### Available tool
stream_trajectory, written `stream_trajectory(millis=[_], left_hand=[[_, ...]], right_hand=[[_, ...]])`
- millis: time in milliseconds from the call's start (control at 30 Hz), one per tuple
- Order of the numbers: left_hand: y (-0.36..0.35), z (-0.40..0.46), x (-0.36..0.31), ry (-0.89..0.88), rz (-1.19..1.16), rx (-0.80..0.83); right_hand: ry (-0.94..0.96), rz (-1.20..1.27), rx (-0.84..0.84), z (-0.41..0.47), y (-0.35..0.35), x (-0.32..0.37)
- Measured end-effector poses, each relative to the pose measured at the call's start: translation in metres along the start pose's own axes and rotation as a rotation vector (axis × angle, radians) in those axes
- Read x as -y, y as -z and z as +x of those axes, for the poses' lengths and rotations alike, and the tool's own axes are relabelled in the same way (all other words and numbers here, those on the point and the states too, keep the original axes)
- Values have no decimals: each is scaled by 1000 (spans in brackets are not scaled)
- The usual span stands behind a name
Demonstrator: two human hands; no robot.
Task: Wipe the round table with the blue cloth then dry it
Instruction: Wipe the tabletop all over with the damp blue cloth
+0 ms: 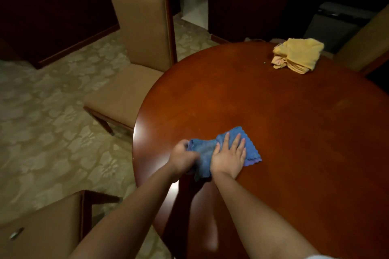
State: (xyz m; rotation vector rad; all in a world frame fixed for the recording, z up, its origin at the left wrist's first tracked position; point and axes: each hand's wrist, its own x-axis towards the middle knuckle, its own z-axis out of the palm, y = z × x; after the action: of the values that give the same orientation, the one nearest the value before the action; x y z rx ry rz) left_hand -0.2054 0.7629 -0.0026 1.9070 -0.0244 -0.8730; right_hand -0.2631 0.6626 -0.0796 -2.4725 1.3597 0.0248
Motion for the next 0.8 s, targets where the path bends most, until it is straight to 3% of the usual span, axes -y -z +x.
stream_trajectory(millis=[167,333,500,800], left_hand=[[17,34,-8,-52,81,105],[24,41,-2,-73,153,242],[12,13,11,-71,194,292],[-48,-63,48,-90,260,379]], right_hand=[[17,73,-119,8,-7,12],[103,108,-84,2,-5,3],[143,201,-146,-25,-10,-23],[111,108,-118,-91,8,-113]])
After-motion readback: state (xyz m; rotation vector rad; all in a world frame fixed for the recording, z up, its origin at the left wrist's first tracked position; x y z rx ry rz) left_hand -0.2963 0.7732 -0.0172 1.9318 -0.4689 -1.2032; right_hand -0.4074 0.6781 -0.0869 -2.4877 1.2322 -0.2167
